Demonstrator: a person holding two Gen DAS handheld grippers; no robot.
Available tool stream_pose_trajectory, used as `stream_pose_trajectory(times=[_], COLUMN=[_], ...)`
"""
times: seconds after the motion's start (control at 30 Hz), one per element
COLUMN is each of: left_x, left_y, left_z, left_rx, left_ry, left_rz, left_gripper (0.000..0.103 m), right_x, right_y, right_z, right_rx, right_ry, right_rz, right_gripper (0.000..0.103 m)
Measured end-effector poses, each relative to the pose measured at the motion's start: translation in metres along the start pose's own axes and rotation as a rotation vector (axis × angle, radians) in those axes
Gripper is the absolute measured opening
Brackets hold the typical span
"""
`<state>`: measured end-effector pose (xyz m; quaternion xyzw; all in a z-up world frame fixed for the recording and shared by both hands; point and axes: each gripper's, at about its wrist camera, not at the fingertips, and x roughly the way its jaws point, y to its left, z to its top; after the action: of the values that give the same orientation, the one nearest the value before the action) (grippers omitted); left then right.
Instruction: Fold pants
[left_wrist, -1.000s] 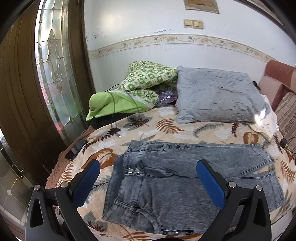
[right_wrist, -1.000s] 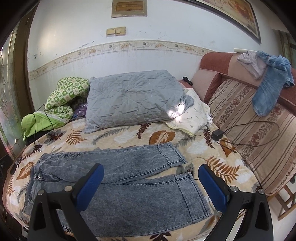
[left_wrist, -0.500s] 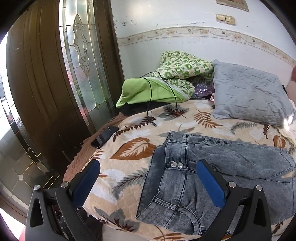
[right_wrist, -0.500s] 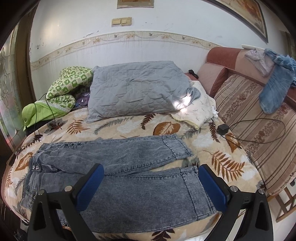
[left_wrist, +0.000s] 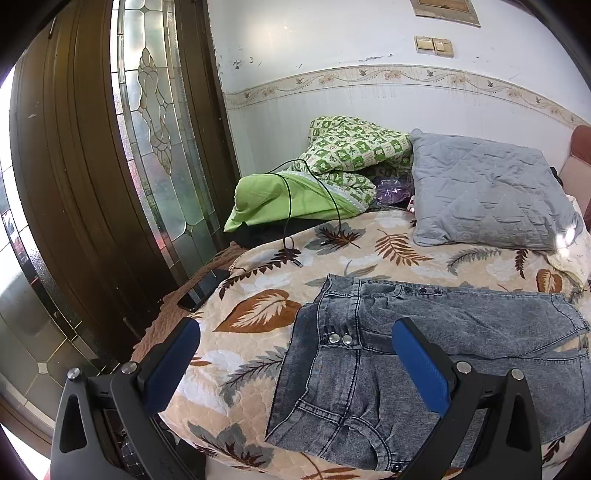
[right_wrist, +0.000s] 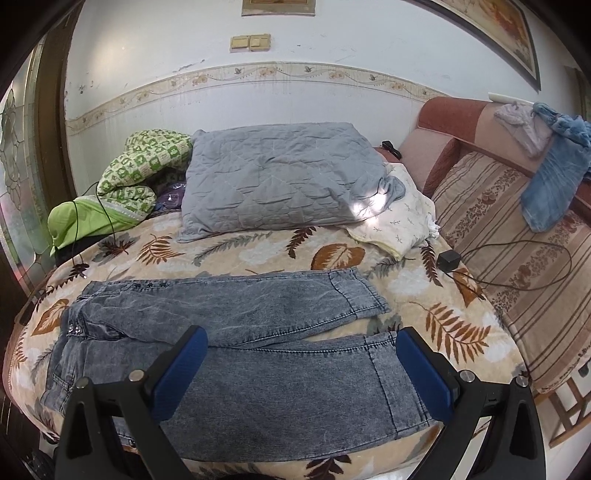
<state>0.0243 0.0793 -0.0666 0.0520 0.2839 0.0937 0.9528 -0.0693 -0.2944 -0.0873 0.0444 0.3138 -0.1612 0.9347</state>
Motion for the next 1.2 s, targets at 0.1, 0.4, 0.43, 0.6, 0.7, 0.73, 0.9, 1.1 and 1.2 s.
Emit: stream_pose_trajectory(times=[0.1, 0.4, 0.43, 0.6, 0.7, 0.73, 0.9, 1.1, 1.2], left_x=[0.000, 0.003, 0.004, 0.005, 0.005, 0.006, 0.007, 0.011, 0.015], left_y=[0.000, -0.002, -0.003, -0.007, -0.011, -0.012, -0.020, -0.024, -0.027], left_z=[-0.001, -0.002, -0.002, -0.004, -0.006, -0.006, -0.008, -0.008, -0.008], left_rx=[-0.001, 0.003, 0.005, 0.012, 0.016, 0.019, 0.035, 0.040, 0.047], left_ry=[0.002, 0.014, 0.016, 0.017, 0.020, 0.022, 0.027, 0.036, 0.040], left_rz=[0.000, -0.007, -0.008, -0.021, -0.030, -0.033, -0.046, -0.049, -0.049], left_gripper=[0.103, 0.103, 0.103, 0.103, 0.103, 0.103, 0.103, 0.103, 0.103], right_x=[0.001, 0.005, 0.006, 0.010, 0.013, 0.013, 0.015, 0.019, 0.022], right_y=[0.002, 0.001, 0.001, 0.003, 0.004, 0.004, 0.003, 0.003, 0.003], right_z=[-0.001, -0.003, -0.003, -0.004, -0.005, -0.005, -0.005, -0.004, -0.005], right_rx=[-0.004, -0.002, -0.001, -0.007, -0.010, -0.013, -0.011, -0.014, -0.016], right_ry=[0.001, 0.013, 0.015, 0.031, 0.043, 0.043, 0.048, 0.055, 0.059], right_rz=[0.003, 0.004, 0.003, -0.004, -0.008, -0.012, -0.021, -0.027, -0.027], right_gripper=[0.103, 0.103, 0.103, 0.103, 0.103, 0.103, 0.103, 0.103, 0.103])
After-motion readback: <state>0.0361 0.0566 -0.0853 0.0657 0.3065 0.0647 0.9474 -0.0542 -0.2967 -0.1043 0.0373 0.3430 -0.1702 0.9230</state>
